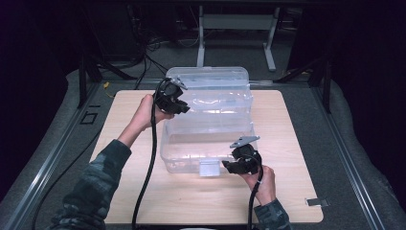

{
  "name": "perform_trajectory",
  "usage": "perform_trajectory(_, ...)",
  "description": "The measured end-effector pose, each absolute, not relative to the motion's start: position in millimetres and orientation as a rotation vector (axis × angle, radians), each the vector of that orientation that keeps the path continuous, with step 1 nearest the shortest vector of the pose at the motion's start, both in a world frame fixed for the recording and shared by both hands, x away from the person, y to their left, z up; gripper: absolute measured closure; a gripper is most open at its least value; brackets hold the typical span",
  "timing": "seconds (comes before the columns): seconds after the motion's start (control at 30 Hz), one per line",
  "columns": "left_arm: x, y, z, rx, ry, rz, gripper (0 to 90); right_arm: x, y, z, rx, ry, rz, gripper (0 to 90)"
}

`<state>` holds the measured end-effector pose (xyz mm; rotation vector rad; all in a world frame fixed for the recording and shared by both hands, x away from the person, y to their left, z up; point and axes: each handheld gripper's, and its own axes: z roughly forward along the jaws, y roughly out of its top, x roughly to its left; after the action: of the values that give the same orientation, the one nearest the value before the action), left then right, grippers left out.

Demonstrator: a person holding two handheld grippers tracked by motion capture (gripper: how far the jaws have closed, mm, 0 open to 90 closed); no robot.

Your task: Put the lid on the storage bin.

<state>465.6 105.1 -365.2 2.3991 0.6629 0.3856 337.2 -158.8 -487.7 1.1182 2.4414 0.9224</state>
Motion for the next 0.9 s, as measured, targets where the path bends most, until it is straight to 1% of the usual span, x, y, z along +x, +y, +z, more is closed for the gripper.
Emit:
perform_trajectory(0.23,464.2,103.4,-364.8,2.396,0.648,0.383,76.2,342.2,-155.3,-490.0,1.126,2.406,0.94,47.0)
perform_trajectory(0.3,464.2,103.6,-365.3,2.394,0.641,0.372,76.1,344.6,-155.7,-491.5,1.14,2.409,0.961,45.8)
perform_trajectory(0.57,458.6,105.2,-366.8,2.389,0.636,0.398,75.6,346.4,-154.3,-492.6,1.141,2.407,0.965,45.3)
perform_trajectory(0.9,451.5,112.7,-371.0,2.322,0.664,0.404,75.1,350.5,-155.4,-492.9,1.126,2.411,0.965,44.4)
